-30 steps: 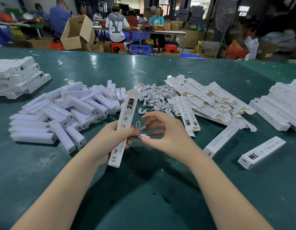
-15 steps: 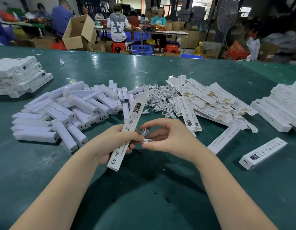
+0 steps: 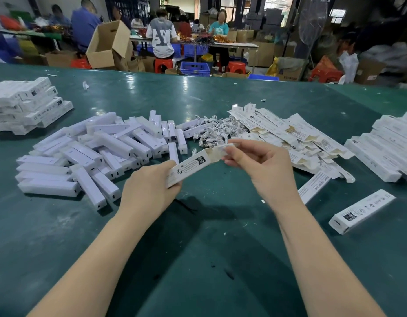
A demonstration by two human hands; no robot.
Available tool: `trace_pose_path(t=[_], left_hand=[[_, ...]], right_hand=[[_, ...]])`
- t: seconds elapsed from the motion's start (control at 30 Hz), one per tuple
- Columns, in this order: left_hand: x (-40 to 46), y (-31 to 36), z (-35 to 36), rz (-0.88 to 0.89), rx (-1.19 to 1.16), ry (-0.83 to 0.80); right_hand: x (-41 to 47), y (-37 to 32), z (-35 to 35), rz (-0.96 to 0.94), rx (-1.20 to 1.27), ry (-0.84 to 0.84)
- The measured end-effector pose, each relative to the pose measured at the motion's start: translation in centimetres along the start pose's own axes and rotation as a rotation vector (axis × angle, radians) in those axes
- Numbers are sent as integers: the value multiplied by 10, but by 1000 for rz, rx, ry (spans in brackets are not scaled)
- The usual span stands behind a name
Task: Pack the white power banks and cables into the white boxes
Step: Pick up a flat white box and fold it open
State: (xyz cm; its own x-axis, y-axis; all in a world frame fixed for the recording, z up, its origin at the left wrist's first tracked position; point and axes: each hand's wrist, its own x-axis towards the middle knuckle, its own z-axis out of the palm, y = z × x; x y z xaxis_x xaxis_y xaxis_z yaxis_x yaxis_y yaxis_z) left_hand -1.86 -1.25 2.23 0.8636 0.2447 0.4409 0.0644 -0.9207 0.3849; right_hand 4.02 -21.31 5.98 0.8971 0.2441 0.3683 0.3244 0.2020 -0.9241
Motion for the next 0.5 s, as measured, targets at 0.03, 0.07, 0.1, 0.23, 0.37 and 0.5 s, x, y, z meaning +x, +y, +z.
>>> trace_pose_path(t=[0.03, 0.07, 0.1, 0.23, 0.37, 0.5], left_hand=[[0, 0, 1, 4, 0, 3], [0, 0, 1, 5, -3, 3], [0, -1, 1, 8, -2, 2], [-2, -4, 2, 92, 49, -9], [-3, -1, 3, 156, 90, -37], [-2, -2, 2, 122, 25, -49]], right_hand=[[0, 2, 0, -2, -56, -29], [1, 3, -1, -5, -127, -59], [0, 4, -2, -5, -193, -88], [1, 6, -8, 51, -307, -128], [1, 11, -4, 115, -295, -79], [-2, 14, 5, 72, -206, 5]])
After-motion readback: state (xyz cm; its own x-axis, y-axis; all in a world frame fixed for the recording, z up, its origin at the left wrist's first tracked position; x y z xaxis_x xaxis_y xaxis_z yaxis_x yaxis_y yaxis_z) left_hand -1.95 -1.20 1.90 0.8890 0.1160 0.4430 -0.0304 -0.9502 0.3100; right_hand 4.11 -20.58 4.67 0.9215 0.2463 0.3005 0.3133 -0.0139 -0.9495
